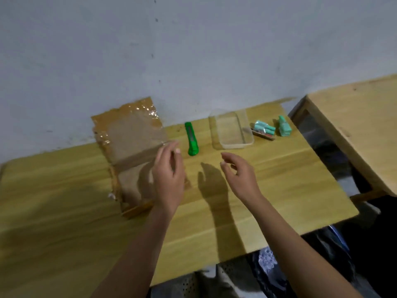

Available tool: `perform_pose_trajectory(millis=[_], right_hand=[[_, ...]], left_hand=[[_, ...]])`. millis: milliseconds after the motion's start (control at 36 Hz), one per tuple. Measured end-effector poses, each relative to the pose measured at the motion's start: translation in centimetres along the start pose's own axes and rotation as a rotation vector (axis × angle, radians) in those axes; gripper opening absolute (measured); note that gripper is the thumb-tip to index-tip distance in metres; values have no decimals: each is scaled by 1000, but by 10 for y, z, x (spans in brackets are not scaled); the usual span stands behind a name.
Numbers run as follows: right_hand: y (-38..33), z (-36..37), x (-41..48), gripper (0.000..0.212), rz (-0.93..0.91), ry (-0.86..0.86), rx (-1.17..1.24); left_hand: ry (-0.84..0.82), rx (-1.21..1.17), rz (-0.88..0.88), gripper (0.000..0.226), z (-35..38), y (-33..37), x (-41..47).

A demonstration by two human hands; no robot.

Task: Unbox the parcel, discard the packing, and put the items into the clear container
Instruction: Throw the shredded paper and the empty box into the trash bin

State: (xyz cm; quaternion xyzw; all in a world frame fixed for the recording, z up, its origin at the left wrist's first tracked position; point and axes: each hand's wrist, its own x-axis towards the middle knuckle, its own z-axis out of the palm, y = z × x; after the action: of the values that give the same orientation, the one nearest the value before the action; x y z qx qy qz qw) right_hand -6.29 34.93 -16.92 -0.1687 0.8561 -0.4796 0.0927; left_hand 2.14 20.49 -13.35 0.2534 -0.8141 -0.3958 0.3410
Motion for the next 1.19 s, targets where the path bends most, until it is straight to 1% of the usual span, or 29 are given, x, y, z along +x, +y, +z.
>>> perform_pose_trajectory(millis=[111,194,250,306,361,444,472,500,556,583,611,667,750,806,889,1000,1194], right_hand=[[-15,41,12,39,-21,-201,44],[-22,66,16,51,10,-306,48],[-23,79,17,60,43,-358,58],[-22,88,19,67,69,-406,66],[-20,97,21,73,85,-439,68],[-18,108,25,77,130,-458,89],[-18,111,26,78,141,-460,98],[-18,114,27,78,148,-462,107],[-19,118,29,77,164,-466,130],[-20,120,29,76,180,-467,146],[-20,122,29,75,199,-466,161],[-21,124,29,71,228,-452,192],[-22,126,28,63,251,-424,229],[-23,126,27,58,253,-413,225],[-23,127,26,54,251,-399,232],[-23,128,25,52,256,-389,251],[-21,130,26,50,264,-386,246]], left_hand=[[265,23,-167,31,-39,-47,6],[385,11,-360,41,-63,-78,-4],[382,1,-504,48,-72,-95,-14],[318,-12,-639,52,-75,-111,-22],[240,-17,-709,56,-76,-123,-26],[176,-66,-685,50,-78,-135,-28],[148,-74,-689,52,-78,-138,-28],[109,-80,-715,59,-78,-140,-27],[49,-84,-755,83,-77,-152,-25],[24,-94,-763,90,-77,-155,-24],[0,-98,-776,89,-77,-159,-23],[-37,-100,-786,77,-77,-157,-21],[-47,-56,-748,64,-75,-158,-18],[-65,-57,-754,65,-74,-159,-17],[-84,-68,-760,57,-72,-162,-18],[-94,-117,-764,53,-72,-161,-18],[-79,-262,-826,50,-74,-153,-21]])
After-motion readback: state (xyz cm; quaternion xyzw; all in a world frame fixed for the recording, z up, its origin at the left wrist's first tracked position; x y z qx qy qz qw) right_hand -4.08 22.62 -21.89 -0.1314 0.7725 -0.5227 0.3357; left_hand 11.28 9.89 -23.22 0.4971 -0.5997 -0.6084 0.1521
